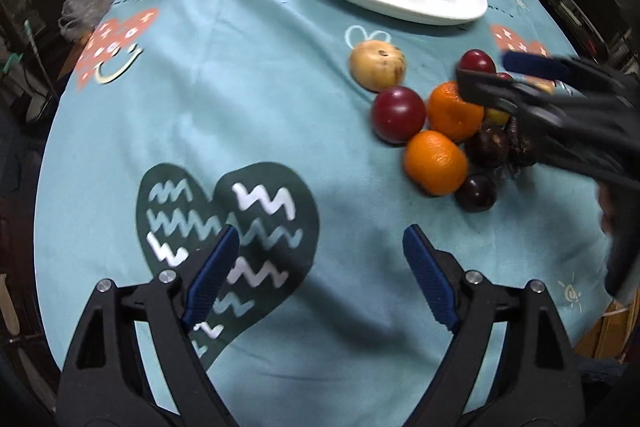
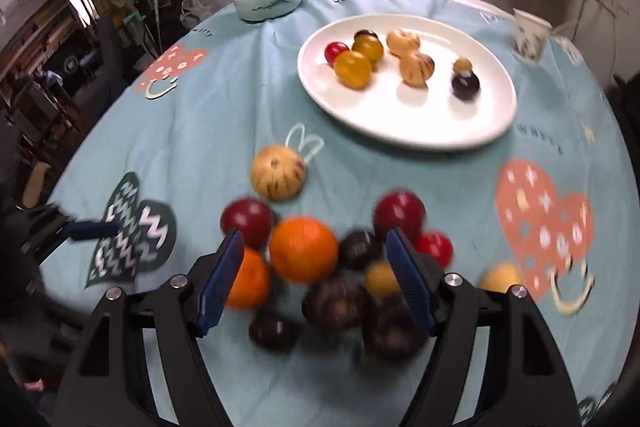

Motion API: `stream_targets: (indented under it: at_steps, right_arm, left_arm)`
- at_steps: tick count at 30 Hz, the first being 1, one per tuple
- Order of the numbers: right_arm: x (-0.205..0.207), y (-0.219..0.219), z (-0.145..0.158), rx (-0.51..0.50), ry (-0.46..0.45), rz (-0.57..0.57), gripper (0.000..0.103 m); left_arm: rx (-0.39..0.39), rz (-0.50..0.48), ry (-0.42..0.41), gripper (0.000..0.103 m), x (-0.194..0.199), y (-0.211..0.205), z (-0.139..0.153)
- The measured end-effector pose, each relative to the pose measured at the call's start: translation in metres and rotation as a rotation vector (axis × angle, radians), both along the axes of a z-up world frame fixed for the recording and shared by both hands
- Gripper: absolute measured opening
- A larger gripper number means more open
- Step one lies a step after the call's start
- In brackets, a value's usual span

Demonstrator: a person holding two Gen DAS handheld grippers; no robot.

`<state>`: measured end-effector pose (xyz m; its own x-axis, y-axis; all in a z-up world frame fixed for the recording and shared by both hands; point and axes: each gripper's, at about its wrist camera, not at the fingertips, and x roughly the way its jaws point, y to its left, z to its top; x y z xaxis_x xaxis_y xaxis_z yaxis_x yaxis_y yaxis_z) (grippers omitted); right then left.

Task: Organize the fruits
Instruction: 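Move both tools back to the fruit cluster, then grasp an orange with the left tool while the right tool grasps a dark plum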

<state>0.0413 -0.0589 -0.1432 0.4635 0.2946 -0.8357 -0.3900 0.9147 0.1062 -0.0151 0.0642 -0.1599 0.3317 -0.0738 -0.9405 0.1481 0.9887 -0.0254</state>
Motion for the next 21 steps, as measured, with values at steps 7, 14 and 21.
stream_targets:
  at_steps: [7,14,21]
  right_arm:
    - [-0.001,-0.024,-0.020,-0.065,0.007,0.000,0.078]
    - [-0.057,-0.111,-0.028,0.041,0.066,-0.197,0.093]
    - [-0.110,-0.143,-0.041,0.127,0.143,-0.286,0.093]
  left_arm:
    - [0.000,-0.006,-0.026,0.087,0.005,0.003,0.007]
    - [0.005,-0.084,-0.031,0.088,0.018,-0.022,0.008]
    - [0.021,-0.138,-0.019,0.088,0.029,-0.045,-0.004]
